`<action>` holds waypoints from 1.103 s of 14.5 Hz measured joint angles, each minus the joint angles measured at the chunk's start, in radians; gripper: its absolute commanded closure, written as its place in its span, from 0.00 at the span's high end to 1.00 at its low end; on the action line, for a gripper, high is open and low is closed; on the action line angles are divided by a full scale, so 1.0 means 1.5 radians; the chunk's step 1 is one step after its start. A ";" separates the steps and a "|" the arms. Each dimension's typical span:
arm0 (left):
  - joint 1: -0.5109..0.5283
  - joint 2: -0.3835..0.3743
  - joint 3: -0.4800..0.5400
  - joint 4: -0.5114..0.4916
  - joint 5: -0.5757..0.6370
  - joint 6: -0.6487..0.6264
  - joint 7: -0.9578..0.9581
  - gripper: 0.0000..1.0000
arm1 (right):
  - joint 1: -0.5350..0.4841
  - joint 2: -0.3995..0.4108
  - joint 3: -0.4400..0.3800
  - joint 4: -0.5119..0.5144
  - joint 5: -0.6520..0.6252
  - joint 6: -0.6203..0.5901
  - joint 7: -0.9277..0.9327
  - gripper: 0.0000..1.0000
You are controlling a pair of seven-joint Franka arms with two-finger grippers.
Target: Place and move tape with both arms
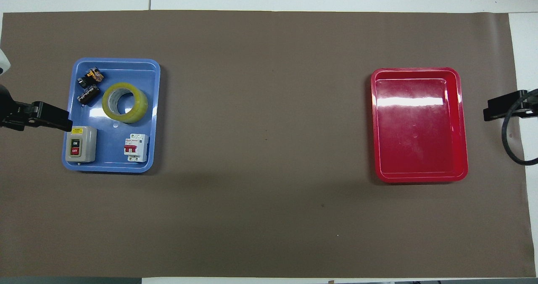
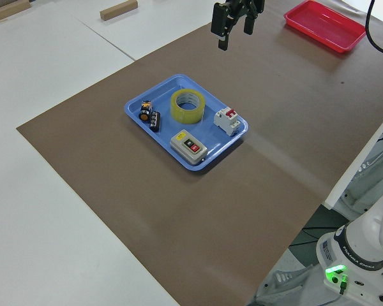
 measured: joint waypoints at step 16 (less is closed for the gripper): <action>0.003 0.009 0.003 -0.041 0.000 0.131 0.000 1.00 | 0.000 0.000 0.000 0.000 0.000 0.000 0.000 1.00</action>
